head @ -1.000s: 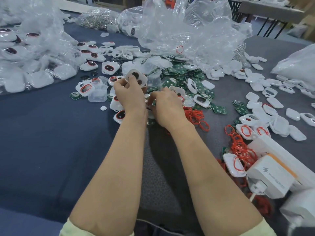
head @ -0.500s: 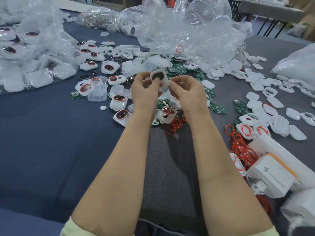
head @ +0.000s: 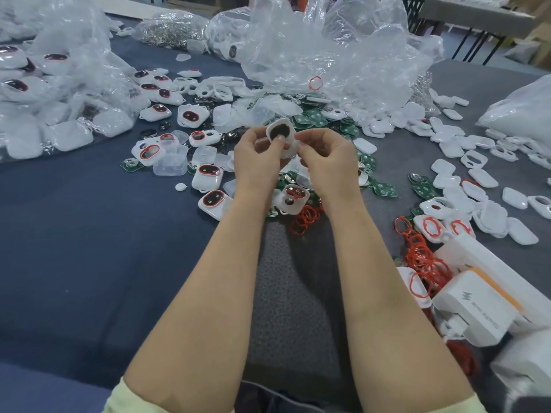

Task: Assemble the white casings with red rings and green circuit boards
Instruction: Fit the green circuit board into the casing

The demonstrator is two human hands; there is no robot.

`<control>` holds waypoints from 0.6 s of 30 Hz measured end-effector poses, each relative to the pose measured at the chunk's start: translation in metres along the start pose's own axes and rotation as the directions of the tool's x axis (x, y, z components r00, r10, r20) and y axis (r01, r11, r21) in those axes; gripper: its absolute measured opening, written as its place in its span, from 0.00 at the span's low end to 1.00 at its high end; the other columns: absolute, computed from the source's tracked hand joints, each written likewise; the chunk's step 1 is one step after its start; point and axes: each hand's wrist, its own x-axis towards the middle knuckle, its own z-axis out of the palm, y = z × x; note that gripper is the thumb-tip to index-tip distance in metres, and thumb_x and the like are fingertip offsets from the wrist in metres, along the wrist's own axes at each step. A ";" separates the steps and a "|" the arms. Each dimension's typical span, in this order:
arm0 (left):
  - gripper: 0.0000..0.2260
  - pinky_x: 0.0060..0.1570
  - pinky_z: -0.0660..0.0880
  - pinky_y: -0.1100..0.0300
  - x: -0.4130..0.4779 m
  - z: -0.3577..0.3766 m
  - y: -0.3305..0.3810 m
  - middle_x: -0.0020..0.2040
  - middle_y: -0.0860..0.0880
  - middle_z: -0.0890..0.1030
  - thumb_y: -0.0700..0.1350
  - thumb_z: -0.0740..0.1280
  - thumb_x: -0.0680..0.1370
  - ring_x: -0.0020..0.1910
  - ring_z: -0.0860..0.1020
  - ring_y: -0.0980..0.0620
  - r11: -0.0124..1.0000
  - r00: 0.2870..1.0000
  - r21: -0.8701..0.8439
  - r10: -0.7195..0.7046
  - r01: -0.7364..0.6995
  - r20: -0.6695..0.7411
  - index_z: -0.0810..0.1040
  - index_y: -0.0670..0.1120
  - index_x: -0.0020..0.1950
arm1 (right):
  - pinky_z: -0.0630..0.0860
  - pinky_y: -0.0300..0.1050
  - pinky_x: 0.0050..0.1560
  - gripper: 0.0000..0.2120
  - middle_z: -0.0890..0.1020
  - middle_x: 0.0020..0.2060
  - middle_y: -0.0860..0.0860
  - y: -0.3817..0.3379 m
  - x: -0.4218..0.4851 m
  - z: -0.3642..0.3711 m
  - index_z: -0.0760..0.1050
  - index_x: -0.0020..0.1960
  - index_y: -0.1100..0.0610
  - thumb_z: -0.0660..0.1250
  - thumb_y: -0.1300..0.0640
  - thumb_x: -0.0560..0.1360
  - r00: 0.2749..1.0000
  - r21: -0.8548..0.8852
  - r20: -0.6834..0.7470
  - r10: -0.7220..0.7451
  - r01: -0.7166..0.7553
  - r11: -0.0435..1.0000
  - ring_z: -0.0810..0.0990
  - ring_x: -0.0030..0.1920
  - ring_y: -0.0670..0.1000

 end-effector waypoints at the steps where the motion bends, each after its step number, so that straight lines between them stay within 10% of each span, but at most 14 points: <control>1: 0.05 0.50 0.81 0.55 -0.001 0.000 0.000 0.44 0.44 0.81 0.34 0.65 0.77 0.45 0.80 0.50 1.000 1.000 -0.009 -0.007 0.007 0.010 0.76 0.41 0.52 | 0.77 0.38 0.47 0.05 0.82 0.40 0.50 0.000 -0.001 0.000 0.79 0.46 0.57 0.67 0.65 0.74 0.999 -0.051 -0.006 -0.036 0.036 0.998 0.80 0.42 0.47; 18: 0.09 0.55 0.79 0.50 -0.007 0.002 0.002 0.49 0.37 0.82 0.32 0.65 0.75 0.53 0.81 0.41 0.981 0.980 0.160 0.079 -0.109 0.183 0.80 0.41 0.52 | 0.74 0.38 0.44 0.06 0.78 0.45 0.53 0.008 0.000 0.003 0.73 0.47 0.54 0.70 0.58 0.75 0.987 -0.188 -0.095 -0.130 0.110 0.976 0.76 0.43 0.48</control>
